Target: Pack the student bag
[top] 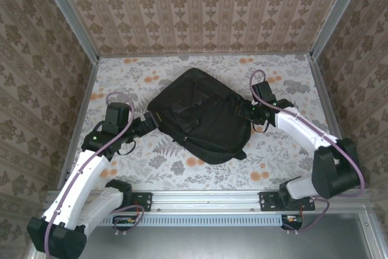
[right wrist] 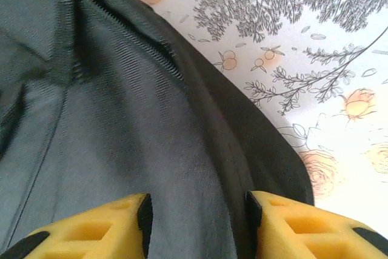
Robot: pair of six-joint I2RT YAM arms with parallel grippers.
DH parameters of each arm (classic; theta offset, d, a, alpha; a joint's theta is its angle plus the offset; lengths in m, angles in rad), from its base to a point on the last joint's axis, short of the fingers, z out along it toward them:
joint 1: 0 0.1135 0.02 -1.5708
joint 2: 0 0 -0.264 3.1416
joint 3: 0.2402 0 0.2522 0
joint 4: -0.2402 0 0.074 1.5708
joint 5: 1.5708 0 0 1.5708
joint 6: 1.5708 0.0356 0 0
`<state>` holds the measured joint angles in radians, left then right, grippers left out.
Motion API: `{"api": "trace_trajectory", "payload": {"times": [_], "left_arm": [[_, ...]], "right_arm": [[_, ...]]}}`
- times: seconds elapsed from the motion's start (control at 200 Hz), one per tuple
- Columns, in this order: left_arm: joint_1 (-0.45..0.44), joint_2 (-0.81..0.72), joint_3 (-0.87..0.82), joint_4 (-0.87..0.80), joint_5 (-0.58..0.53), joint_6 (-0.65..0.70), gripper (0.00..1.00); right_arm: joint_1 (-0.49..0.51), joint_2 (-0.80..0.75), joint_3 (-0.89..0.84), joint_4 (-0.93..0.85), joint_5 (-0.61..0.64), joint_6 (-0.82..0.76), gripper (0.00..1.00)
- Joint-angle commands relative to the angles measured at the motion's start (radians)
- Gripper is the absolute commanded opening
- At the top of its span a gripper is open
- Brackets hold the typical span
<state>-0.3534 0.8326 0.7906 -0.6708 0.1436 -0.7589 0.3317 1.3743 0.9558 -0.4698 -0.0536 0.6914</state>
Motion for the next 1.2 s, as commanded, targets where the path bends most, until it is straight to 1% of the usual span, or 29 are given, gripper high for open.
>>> {"api": "trace_trajectory", "payload": {"times": [0.0, 0.055, 0.135, 0.23, 0.285, 0.34, 0.405, 0.47, 0.55, 0.605, 0.64, 0.655, 0.74, 0.845, 1.01, 1.195], "left_arm": [[-0.01, 0.01, -0.017, 0.031, 0.052, -0.003, 1.0], [-0.011, 0.001, -0.022, 0.03, 0.057, 0.003, 1.0], [-0.009, -0.028, -0.022, 0.007, 0.012, 0.023, 1.0], [0.019, -0.06, -0.012, -0.024, -0.039, 0.04, 1.0], [0.037, -0.068, -0.008, -0.02, -0.024, 0.049, 1.0], [0.042, -0.07, -0.018, 0.011, 0.027, 0.063, 0.97], [0.037, -0.072, -0.052, 0.095, 0.161, 0.092, 0.93], [0.004, -0.081, -0.109, 0.202, 0.26, 0.097, 0.89], [-0.061, -0.09, -0.193, 0.327, 0.313, 0.101, 0.87], [-0.093, -0.087, -0.249, 0.408, 0.336, 0.088, 0.86], [-0.097, -0.08, -0.276, 0.467, 0.36, 0.083, 0.85], [-0.124, -0.078, -0.286, 0.488, 0.367, 0.082, 0.85], [-0.162, -0.062, -0.31, 0.548, 0.348, 0.109, 0.86], [-0.187, -0.035, -0.321, 0.593, 0.333, 0.155, 0.86], [-0.227, 0.02, -0.336, 0.651, 0.361, 0.191, 0.8], [-0.249, 0.037, -0.35, 0.66, 0.359, 0.193, 0.78]], "right_arm": [[0.114, -0.119, 0.084, -0.1, 0.156, -0.138, 0.49], [0.195, -0.141, 0.108, -0.091, 0.147, -0.25, 0.49], [0.36, -0.17, 0.107, -0.033, 0.121, -0.496, 0.49], [0.55, -0.169, 0.127, -0.012, 0.172, -0.77, 0.48], [0.629, -0.144, 0.148, -0.003, 0.19, -0.885, 0.49], [0.667, -0.111, 0.168, 0.01, 0.207, -0.923, 0.49], [0.665, -0.078, 0.202, 0.004, 0.208, -0.884, 0.5], [0.651, -0.073, 0.22, 0.002, 0.198, -0.84, 0.5], [0.619, -0.108, 0.207, 0.025, 0.153, -0.775, 0.5], [0.573, -0.146, 0.18, 0.053, 0.082, -0.708, 0.5], [0.536, -0.172, 0.159, 0.072, 0.035, -0.664, 0.5], [0.522, -0.181, 0.15, 0.081, 0.015, -0.642, 0.5], [0.449, -0.236, 0.094, 0.121, -0.062, -0.546, 0.5], [0.416, -0.293, 0.037, 0.153, -0.11, -0.494, 0.5], [0.397, -0.337, 0.008, 0.115, -0.12, -0.459, 0.5], [0.359, -0.384, -0.013, 0.108, -0.137, -0.436, 0.49]]}}
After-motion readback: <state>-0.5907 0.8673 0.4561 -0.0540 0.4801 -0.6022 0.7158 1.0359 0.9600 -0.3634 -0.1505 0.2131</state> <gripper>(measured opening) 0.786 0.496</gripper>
